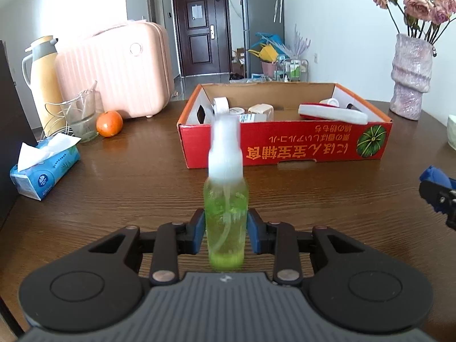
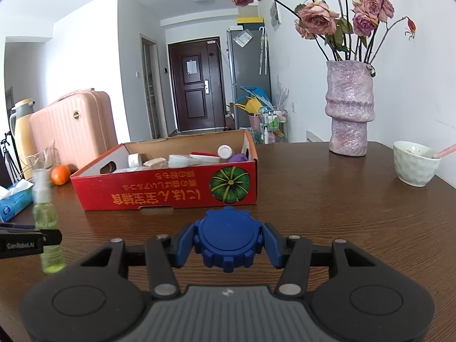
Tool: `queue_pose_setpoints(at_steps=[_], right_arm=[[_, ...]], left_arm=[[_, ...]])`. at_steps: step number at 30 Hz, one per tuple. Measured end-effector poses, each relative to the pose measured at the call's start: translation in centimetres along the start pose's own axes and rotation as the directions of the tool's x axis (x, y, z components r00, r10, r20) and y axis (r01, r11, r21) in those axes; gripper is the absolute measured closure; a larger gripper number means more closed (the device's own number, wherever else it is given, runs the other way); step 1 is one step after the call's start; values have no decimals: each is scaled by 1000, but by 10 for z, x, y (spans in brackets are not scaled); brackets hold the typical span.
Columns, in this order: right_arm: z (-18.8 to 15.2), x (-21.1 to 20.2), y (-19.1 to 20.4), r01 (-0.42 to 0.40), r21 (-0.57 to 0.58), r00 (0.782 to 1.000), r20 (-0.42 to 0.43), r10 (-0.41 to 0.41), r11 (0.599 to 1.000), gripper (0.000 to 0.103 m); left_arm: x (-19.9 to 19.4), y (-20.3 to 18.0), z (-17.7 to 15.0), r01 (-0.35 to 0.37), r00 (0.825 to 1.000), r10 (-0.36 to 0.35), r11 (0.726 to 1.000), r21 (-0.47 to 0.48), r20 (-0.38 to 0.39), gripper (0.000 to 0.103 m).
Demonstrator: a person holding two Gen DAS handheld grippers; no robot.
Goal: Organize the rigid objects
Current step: 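Carry the blue cap and green spray bottle over the red box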
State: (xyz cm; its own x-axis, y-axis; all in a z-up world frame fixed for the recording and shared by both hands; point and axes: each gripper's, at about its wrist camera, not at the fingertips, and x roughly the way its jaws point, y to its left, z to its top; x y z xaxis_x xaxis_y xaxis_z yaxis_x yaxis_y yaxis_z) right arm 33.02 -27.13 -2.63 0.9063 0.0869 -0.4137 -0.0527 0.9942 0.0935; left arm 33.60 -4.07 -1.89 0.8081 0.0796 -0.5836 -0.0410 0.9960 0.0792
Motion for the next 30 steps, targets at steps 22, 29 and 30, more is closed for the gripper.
queue_pose_setpoints(at_steps=[22, 29, 30], right_arm=[[3, -19, 26, -65, 8, 997, 46, 65, 998, 52], [9, -23, 33, -80, -3, 995, 61, 80, 997, 52], [10, -24, 35, -82, -5, 994, 65, 82, 997, 52]], left_arm=[[-38, 10, 2, 27, 994, -22, 999, -41, 103, 71], [-45, 10, 6, 32, 992, -27, 999, -40, 124, 71], [-46, 10, 6, 33, 991, -27, 999, -42, 128, 71]])
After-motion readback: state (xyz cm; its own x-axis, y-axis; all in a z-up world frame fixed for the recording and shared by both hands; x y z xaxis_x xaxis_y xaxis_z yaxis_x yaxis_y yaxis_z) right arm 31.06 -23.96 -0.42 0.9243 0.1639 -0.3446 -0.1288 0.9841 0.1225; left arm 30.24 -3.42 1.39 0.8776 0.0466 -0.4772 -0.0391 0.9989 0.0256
